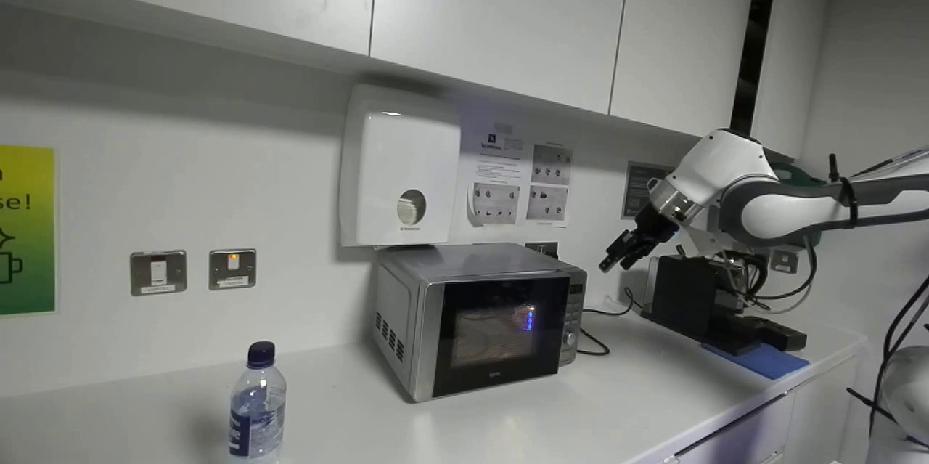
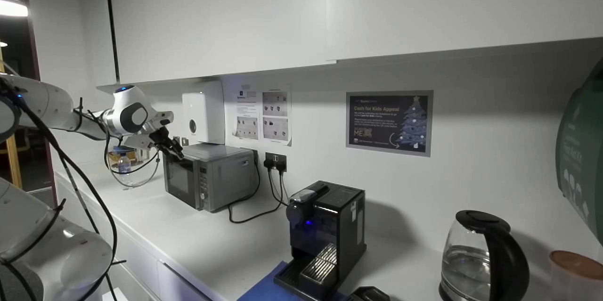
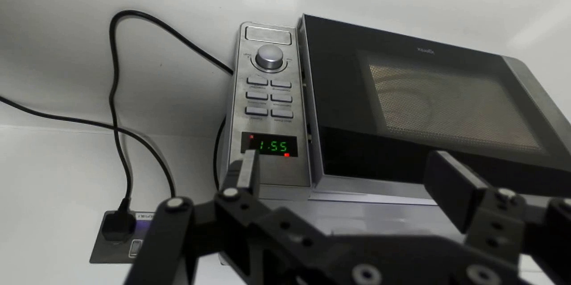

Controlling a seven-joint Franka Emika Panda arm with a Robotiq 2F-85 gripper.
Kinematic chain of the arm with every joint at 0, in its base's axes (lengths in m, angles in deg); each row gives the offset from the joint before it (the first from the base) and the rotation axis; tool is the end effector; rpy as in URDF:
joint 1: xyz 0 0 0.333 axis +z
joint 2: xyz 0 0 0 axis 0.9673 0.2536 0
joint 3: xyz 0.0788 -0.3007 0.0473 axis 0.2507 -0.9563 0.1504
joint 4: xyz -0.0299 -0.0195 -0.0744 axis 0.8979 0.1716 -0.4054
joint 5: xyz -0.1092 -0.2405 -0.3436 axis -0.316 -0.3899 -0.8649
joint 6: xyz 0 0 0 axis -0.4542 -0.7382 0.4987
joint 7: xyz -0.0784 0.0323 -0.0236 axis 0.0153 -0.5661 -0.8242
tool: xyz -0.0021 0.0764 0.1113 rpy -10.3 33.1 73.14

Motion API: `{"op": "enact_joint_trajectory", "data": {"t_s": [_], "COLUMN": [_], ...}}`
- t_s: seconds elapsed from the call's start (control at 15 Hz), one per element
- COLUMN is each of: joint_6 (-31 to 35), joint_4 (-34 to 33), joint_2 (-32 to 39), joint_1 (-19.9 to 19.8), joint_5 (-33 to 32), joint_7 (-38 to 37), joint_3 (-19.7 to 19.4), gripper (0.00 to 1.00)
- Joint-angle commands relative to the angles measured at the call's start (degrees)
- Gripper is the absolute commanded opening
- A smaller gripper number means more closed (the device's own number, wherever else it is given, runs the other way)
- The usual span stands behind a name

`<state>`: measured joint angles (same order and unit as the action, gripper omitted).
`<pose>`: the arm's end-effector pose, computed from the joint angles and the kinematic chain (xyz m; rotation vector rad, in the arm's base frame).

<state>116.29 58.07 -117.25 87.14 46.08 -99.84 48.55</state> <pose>0.3755 0.2956 0.5361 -2.8959 -0.2880 -0.8902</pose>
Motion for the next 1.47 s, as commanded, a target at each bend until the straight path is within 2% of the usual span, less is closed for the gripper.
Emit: {"op": "enact_joint_trajectory", "data": {"t_s": [0.0, 0.87, 1.2, 1.4], "joint_6": [-0.10, -0.10, 0.08, -0.14], "joint_4": [-0.30, -0.65, -2.14, -2.84], "joint_2": [0.43, 0.86, 2.31, 3.65], "joint_1": [0.28, 0.28, 1.69, 5.06], "joint_5": [-0.45, -0.67, -0.60, 1.80], "joint_7": [-0.19, -0.19, 5.61, 12.82], "joint_3": [-0.24, -0.24, -2.49, -5.69], "gripper": [1.00, 1.00, 1.00, 1.00]}}
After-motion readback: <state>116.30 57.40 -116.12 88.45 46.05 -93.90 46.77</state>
